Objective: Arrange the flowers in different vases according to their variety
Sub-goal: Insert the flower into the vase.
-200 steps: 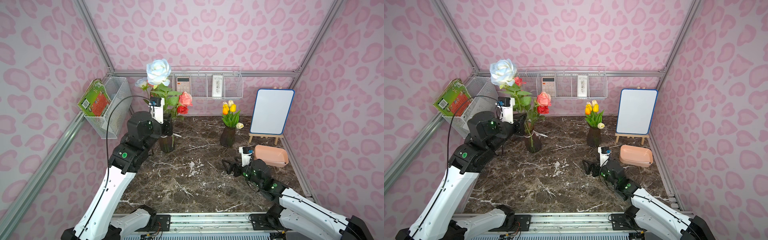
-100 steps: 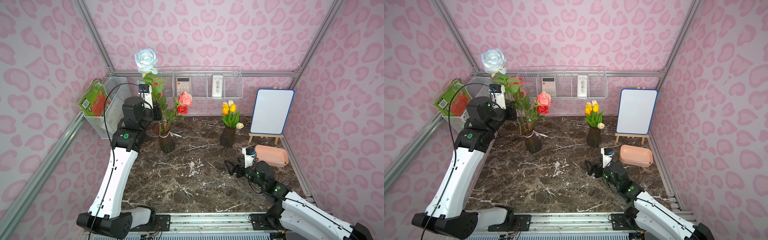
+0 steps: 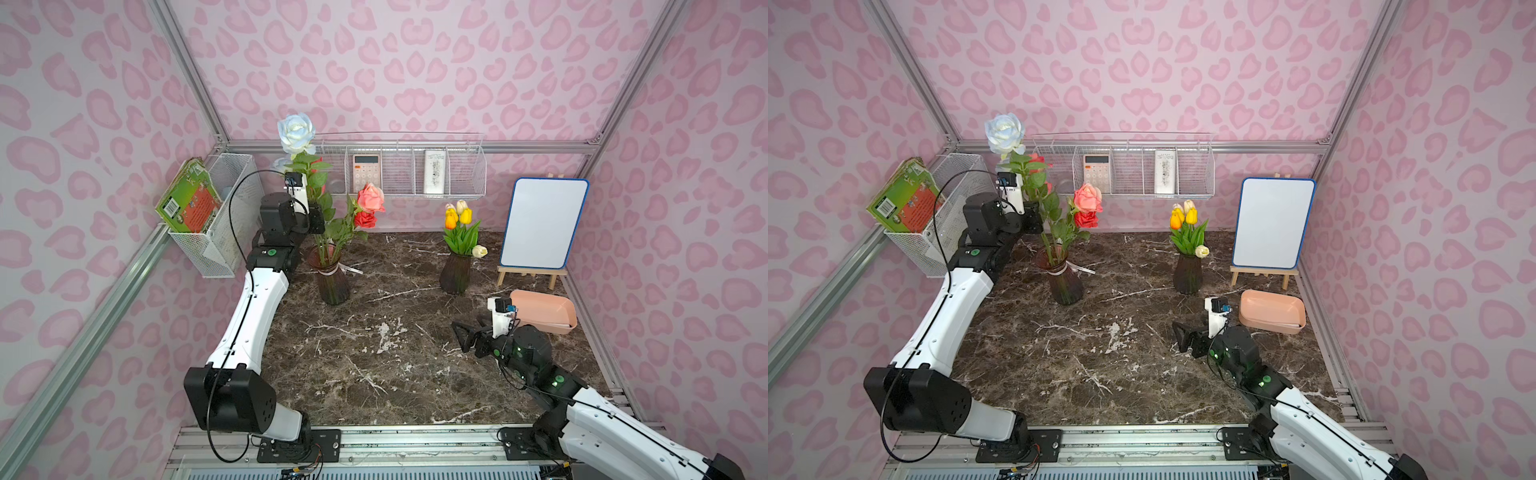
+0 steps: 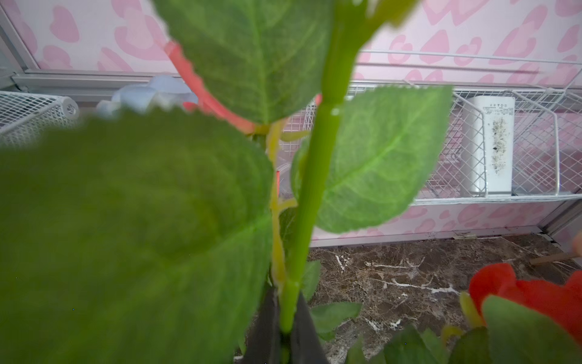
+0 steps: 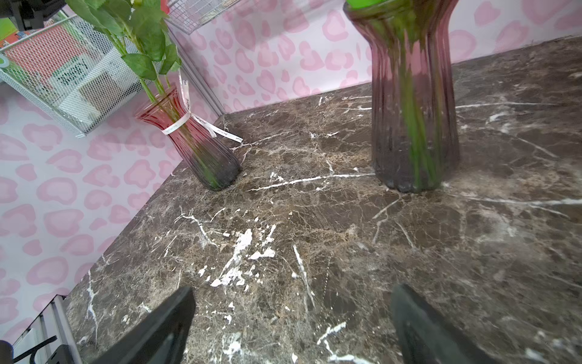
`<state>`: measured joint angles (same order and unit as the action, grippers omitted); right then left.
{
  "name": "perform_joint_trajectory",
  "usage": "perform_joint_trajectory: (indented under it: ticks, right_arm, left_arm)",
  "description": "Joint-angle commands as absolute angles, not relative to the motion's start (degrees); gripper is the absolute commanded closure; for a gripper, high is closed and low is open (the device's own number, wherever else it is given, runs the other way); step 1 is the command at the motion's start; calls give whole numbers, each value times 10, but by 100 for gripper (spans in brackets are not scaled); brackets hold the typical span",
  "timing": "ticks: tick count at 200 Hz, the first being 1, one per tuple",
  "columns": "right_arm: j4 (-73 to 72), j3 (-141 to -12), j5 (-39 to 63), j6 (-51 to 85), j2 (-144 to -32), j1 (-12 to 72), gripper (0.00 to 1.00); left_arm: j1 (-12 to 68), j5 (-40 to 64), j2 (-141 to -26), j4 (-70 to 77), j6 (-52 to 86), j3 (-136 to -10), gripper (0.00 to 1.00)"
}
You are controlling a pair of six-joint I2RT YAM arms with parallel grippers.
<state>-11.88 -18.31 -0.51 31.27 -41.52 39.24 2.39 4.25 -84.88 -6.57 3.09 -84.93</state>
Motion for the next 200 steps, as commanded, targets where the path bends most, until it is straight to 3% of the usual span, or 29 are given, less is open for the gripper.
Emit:
perform_joint_trajectory:
  ticks: [1,57,77,97,139,200]
  right_arm:
    - [-137,-181,7,310,-420,389,1]
    - [-150,-181,23,314,-438,388,1]
    - [-151,-184,28,314,-443,388,1]
    - [-153,-187,35,315,-454,388,1]
    - [-164,-194,48,315,-474,388,1]
    - [-163,-220,67,289,-504,388,1]
  left_arm:
    - [19,65,-848,-14,39,-825,100]
    - [20,76,-830,-13,80,-756,100]
    - [21,84,-819,-52,93,-766,61]
    - [26,75,-797,-90,108,-776,39]
    - [31,27,-722,-193,177,-760,20]
    - [35,19,-574,-228,256,-618,10]
